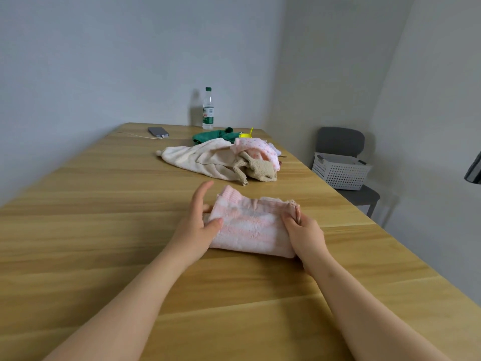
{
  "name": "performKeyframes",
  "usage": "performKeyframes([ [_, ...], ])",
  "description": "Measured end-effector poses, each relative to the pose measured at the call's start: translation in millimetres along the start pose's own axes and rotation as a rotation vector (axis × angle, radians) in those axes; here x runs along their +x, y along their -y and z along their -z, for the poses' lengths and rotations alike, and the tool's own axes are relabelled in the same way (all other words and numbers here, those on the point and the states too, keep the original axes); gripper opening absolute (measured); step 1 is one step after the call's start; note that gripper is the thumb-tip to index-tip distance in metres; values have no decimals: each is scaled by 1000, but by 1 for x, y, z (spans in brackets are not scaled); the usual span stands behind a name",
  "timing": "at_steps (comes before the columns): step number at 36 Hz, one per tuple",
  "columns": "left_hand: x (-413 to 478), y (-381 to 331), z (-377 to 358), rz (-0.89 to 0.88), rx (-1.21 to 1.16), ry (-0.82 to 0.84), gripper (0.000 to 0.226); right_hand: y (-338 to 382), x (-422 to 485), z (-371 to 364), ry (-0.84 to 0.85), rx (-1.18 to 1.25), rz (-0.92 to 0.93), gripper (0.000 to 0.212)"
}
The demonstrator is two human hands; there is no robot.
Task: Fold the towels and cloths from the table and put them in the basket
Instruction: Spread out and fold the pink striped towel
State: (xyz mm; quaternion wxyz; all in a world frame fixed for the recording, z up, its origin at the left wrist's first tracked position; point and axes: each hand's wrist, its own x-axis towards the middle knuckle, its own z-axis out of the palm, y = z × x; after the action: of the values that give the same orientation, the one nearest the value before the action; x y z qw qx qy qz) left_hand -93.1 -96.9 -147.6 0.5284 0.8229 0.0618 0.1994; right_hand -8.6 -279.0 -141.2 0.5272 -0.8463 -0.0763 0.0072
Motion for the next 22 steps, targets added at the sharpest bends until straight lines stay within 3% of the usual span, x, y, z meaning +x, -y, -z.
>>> performKeyframes([
  [4,4,4,-6,56,197,-44,37,2,10,-5,22,-102,40,25],
  [9,1,2,-11,150,221,-176,15,4,15,-12,8,-206,95,28],
  [11,-2,2,-12,145,185,-208,16,2,13,-16,-24,-168,123,24],
  [13,-4,2,-11,142,141,-245,22,0,8,-15,-16,-37,130,5],
  [16,-2,2,-8,163,87,-302,25,-4,1,-8,132,133,80,44],
  [18,-1,4,-7,173,88,-319,24,-6,1,-6,178,73,85,47],
  [22,1,6,-8,193,172,-323,21,-9,3,-11,100,49,169,44],
])
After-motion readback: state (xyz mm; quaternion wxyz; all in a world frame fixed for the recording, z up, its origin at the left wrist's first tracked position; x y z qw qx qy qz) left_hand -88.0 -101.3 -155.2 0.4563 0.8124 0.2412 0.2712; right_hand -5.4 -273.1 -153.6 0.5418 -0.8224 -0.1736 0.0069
